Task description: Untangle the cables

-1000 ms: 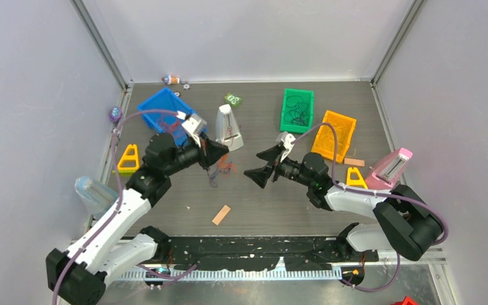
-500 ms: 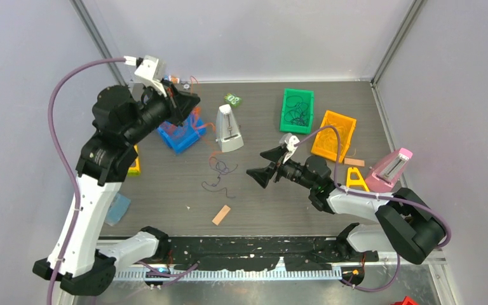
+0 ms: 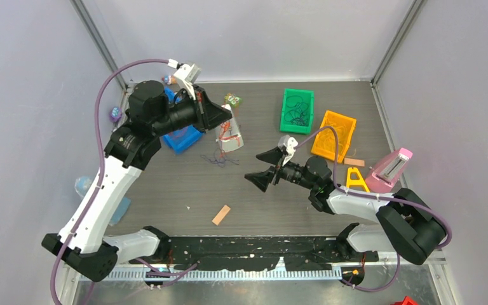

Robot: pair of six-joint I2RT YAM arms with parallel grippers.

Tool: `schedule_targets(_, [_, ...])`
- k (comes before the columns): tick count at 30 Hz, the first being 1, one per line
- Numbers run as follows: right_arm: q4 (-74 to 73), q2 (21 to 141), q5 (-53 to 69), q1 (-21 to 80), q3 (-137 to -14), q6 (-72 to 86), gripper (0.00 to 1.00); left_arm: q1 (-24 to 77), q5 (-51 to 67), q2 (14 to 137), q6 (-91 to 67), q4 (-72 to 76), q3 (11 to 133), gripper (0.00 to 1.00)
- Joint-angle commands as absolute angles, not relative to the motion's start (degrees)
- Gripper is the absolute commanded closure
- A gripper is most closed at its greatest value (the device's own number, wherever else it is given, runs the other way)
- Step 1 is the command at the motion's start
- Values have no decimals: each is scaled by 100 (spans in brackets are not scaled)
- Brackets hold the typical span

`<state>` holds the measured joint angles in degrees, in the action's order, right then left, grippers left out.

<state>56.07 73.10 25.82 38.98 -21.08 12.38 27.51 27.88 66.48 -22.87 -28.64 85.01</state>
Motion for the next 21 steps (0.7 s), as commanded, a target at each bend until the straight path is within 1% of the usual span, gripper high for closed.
schedule_targets(1, [5865,7245,2650,3953,-2215,1130,0,3001,3046,6626,-2564,-2088,8720,100])
schedule_targets(3, [5848,7243,2615,3961,-2225,1119,0,3106,3050,6675,-2643,-2037,8850,100])
schedule_targets(7, [5604,7291,2478,4005,-2330,1095,4,3340,3180,6745,-2955,-1781,8959,100])
schedule_targets(11, [5344,7460,2390,4069,-2504,1010,4,3405,3315,6665,-3331,-1351,8897,100])
schedule_targets(12, [5309,7492,2447,4078,-2544,1011,14,3407,3305,6644,-3350,-1273,8893,100])
schedule_targets(13, [5210,7553,2472,4087,-2613,1009,45,3386,3226,6605,-3313,-1296,8917,100])
schedule_targets(14, [5117,7573,2439,4093,-2657,1010,72,3329,3048,6566,-3263,-1403,8955,100])
schedule_targets(16, [5036,7521,2211,4095,-2625,986,91,3025,2530,6431,-3141,-1638,9005,100])
schedule_targets(18, [4989,7423,1952,4096,-2556,951,93,2432,2265,6300,-3165,-1802,9049,100])
schedule_targets(21, [4905,7368,1577,4096,-2530,936,93,1330,2176,6279,-3498,-2080,9279,100])
